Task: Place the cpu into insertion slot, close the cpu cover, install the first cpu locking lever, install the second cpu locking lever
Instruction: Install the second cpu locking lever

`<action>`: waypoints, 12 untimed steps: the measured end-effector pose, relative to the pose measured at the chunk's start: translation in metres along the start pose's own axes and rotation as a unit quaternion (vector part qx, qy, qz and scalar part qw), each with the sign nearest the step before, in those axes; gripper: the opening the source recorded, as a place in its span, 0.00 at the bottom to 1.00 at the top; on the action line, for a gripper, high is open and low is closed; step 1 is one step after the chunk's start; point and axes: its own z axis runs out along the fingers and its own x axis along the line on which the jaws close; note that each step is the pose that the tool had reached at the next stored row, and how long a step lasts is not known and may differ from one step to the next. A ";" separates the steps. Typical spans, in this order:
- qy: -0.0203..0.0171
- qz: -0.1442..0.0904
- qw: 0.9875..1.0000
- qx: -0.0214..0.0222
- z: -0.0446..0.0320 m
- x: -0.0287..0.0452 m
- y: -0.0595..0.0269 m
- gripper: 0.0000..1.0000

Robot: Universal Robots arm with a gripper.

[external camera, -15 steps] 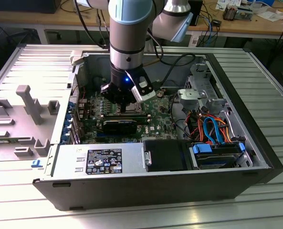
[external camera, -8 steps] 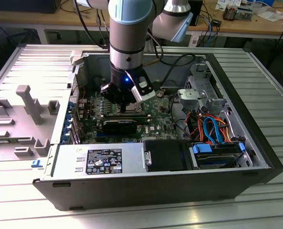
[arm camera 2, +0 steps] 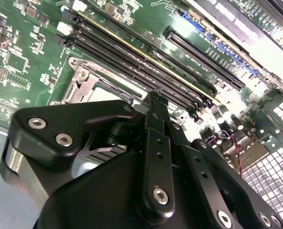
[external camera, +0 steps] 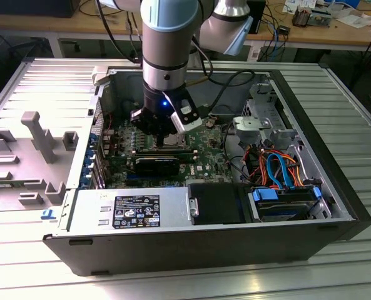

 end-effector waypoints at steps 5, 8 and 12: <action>0.000 0.000 1.000 -0.001 0.0061 0.0033 -0.0002 0.11; 0.000 0.000 1.000 -0.002 0.0118 0.0032 -0.0005 0.11; 0.000 0.000 1.000 -0.005 0.0183 0.0034 -0.0009 0.11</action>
